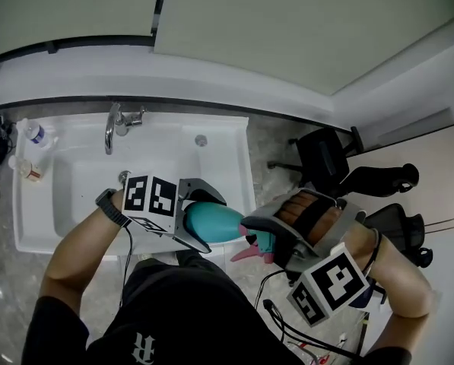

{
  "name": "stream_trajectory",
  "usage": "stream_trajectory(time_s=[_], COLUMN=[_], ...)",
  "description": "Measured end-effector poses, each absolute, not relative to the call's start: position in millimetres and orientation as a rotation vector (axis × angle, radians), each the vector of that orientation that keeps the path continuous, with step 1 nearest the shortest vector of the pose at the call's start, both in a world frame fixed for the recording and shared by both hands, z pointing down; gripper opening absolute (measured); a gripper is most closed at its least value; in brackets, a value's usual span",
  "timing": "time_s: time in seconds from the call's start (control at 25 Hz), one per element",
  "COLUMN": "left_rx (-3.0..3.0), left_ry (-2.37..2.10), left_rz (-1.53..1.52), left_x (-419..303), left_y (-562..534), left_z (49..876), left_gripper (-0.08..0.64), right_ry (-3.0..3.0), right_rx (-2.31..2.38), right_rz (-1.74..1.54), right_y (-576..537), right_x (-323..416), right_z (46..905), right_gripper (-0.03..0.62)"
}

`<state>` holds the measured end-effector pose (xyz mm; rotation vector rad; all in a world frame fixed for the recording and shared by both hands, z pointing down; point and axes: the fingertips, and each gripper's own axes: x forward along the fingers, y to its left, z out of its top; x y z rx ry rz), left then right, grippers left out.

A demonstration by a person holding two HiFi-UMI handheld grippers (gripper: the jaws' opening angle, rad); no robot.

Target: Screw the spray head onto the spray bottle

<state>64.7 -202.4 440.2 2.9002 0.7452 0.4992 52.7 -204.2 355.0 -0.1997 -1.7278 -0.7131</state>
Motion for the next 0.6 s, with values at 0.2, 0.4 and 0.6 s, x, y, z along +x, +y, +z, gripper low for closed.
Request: stream_trajectory(time_s=[0.2, 0.4, 0.6], left_rx=[3.06, 3.133, 3.156], left_ry=[0.352, 0.03, -0.172], left_rz=[0.748, 0.923, 1.056], left_x=[67, 65, 59], left_y=[-229, -253, -268], left_z=[452, 460, 464], left_gripper=[0.42, 0.42, 0.42], right_ry=[-1.853, -1.946, -1.998], right_rx=[0.0, 0.188, 0.289], right_rz=[-0.296, 0.062, 0.272], right_y=[-224, -244, -256], right_x=[61, 67, 69], right_z=[365, 371, 377], right_gripper=[0.13, 0.129, 0.129])
